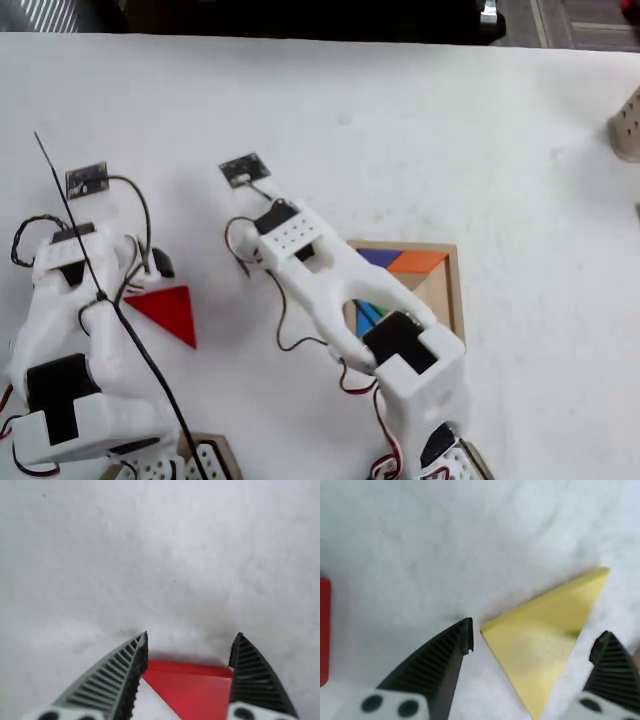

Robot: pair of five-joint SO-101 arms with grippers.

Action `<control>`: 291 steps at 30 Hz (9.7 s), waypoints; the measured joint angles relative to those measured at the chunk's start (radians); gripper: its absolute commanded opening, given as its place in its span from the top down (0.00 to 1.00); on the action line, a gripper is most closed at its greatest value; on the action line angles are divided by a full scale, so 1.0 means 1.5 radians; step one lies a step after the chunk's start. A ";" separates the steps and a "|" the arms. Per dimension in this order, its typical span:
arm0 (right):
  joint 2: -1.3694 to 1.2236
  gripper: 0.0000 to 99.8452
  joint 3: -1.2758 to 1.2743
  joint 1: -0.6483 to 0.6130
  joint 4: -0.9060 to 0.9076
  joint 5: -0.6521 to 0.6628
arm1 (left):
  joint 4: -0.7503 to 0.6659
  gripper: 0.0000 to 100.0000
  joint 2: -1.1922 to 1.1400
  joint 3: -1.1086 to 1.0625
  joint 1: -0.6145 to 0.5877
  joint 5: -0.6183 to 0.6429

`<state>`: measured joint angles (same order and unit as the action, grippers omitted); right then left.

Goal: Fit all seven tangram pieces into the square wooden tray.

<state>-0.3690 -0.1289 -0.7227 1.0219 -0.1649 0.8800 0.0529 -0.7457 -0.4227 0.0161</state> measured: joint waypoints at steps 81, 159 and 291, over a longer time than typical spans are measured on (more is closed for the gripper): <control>-0.010 0.92 0.066 0.171 0.173 0.186 | 0.000 0.73 0.000 0.000 0.000 0.000; 0.438 0.88 -0.460 0.340 0.146 1.106 | 0.000 0.73 0.000 0.000 0.000 0.000; 0.458 0.98 -0.545 0.387 -0.072 0.406 | 0.000 0.73 0.000 0.000 0.000 -0.030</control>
<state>0.3184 -0.9467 -0.1427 0.9145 0.4442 0.8800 0.0529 -0.7457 -0.4227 -0.0284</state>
